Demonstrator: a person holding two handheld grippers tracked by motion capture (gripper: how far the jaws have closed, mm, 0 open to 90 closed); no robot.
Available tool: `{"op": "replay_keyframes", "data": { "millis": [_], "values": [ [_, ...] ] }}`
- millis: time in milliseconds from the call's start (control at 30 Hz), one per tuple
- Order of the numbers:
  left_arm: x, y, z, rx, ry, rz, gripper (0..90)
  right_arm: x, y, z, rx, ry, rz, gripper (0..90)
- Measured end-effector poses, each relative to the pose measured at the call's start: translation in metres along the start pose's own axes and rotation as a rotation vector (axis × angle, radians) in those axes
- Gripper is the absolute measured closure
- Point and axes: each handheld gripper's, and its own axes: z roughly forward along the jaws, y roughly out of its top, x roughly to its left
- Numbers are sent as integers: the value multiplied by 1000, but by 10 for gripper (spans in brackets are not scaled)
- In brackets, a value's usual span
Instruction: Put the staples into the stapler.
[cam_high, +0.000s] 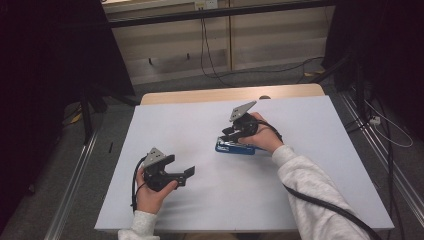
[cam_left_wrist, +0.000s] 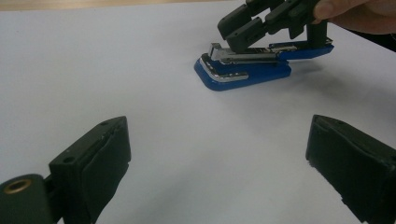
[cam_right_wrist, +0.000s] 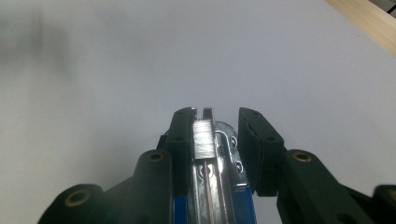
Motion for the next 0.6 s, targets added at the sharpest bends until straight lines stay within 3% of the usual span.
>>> {"op": "replay_keyframes", "data": {
  "millis": [600],
  "values": [
    [0, 1, 6, 5, -14, 17, 67, 15, -10, -36, -49, -66, 77, 410]
  ]
}}
